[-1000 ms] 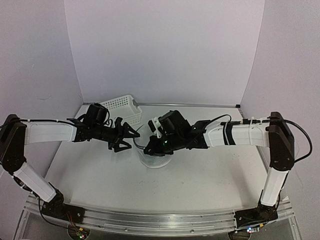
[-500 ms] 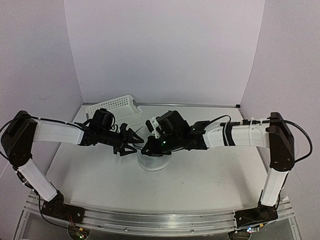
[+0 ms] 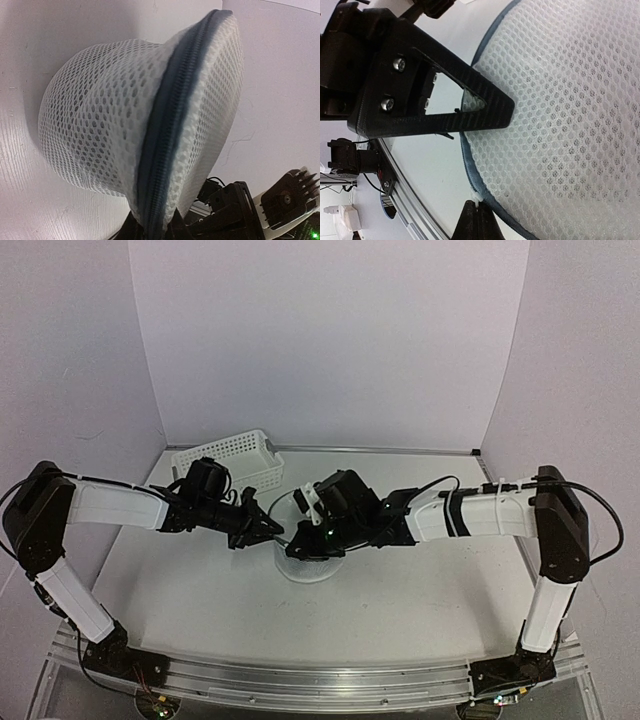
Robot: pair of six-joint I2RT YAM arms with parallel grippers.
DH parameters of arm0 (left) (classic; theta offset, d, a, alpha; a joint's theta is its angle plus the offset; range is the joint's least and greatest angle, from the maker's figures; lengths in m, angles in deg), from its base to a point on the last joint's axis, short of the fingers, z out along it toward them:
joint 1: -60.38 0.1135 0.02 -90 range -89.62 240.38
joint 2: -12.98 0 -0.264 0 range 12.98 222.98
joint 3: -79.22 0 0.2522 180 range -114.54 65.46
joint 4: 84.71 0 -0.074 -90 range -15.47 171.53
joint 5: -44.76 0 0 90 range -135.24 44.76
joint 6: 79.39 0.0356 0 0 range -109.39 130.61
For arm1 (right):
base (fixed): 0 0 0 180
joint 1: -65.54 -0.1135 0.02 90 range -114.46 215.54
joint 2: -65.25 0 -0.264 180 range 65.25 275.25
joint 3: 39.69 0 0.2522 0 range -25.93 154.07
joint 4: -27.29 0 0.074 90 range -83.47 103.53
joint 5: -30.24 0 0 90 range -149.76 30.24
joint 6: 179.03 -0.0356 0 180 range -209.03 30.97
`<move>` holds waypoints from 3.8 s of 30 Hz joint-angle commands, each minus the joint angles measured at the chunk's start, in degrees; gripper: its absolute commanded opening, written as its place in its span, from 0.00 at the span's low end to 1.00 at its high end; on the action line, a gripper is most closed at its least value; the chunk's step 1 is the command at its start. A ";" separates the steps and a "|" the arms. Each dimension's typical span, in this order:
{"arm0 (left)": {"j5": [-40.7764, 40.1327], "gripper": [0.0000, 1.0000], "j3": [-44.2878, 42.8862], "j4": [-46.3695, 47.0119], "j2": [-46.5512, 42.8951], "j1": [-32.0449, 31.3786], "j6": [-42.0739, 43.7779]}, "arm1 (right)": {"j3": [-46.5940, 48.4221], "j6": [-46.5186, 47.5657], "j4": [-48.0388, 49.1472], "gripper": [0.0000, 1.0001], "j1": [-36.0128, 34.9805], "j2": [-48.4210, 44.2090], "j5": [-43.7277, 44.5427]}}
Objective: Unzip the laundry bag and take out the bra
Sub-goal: Hold the laundry bag at the center of the board, then unzip the zipper of the laundry bag, then adjust the laundry bag at the center of the board, then hold the laundry bag at the center of the board.
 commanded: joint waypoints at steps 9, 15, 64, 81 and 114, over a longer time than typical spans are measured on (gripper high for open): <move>0.24 0.00 -0.79 2.75 -0.12 -0.22 0.94 | -7.49 0.18 1.84 0.00 -0.45 -7.14 5.70; 0.47 0.00 -1.28 2.48 -0.31 -0.26 1.85 | -10.58 0.56 -0.25 0.00 -0.36 -9.85 10.93; 1.57 0.00 -16.58 -18.63 4.04 -1.12 22.72 | -19.07 7.57 -1.54 0.00 2.81 -18.96 11.00; -10.79 0.70 -25.63 -32.58 2.68 1.36 27.71 | -13.86 4.57 3.03 0.00 -0.94 -13.68 7.86; 2.80 0.65 -13.15 -12.61 4.71 -4.17 12.38 | -5.81 4.28 5.11 0.00 -1.85 -6.67 4.36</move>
